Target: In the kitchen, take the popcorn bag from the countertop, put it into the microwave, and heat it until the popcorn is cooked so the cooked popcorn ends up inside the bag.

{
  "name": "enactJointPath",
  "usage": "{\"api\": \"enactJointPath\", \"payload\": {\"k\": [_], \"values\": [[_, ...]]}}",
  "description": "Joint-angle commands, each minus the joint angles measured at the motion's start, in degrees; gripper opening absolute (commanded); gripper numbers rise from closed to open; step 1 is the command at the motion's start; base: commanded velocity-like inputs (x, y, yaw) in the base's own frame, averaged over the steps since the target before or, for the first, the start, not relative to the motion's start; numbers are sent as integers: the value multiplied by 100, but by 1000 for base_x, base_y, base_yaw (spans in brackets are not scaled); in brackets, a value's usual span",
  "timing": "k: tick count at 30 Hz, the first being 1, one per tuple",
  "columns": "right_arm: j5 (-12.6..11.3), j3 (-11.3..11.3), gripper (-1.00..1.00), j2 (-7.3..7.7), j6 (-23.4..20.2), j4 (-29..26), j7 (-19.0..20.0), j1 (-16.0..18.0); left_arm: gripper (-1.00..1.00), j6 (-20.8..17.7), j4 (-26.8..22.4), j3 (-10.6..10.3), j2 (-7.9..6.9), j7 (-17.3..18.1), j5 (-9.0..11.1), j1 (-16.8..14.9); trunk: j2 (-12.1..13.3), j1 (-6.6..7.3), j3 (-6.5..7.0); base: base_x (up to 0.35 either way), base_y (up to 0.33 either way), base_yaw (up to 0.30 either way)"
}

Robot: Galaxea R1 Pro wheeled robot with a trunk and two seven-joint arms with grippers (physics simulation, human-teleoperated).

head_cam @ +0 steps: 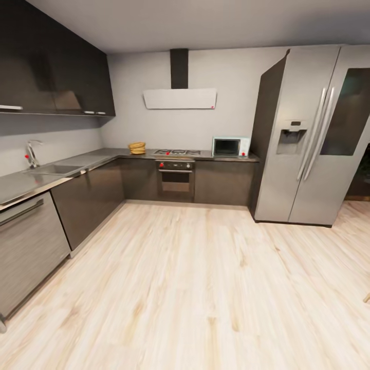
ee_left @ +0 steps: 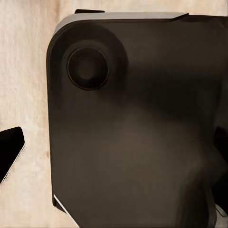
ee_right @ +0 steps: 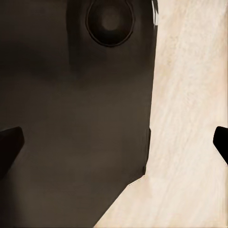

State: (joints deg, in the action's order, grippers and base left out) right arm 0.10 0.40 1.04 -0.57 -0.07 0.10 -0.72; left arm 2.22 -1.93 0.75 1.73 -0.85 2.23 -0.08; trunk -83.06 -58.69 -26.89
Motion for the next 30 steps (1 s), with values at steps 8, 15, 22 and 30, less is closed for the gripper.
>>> {"api": "enactJointPath", "payload": {"k": [8, 15, 22, 30], "values": [[-33, 4, 100, -10, 272, -2, -1, 2, 100, 9, -3, -9, -6, -13, 76, -1, -2, -3, -4, 320, 0, -165], [-35, 4, 100, -5, 272, -2, -1, 2, 100, 6, -8, -17, -15, -6, 373, -1, -2, -3, -4, 320, 0, -236], [-31, 4, 100, 8, 269, -2, 1, 2, 100, -1, -9, -19, -15, -25, 399, -1, -2, -3, -4, 320, -7, -65], [-24, 11, 100, 12, 266, -2, 20, 2, 100, -2, -9, -18, -15, -30, 490, -1, -2, -3, -4, 320, -105, -1]]}}
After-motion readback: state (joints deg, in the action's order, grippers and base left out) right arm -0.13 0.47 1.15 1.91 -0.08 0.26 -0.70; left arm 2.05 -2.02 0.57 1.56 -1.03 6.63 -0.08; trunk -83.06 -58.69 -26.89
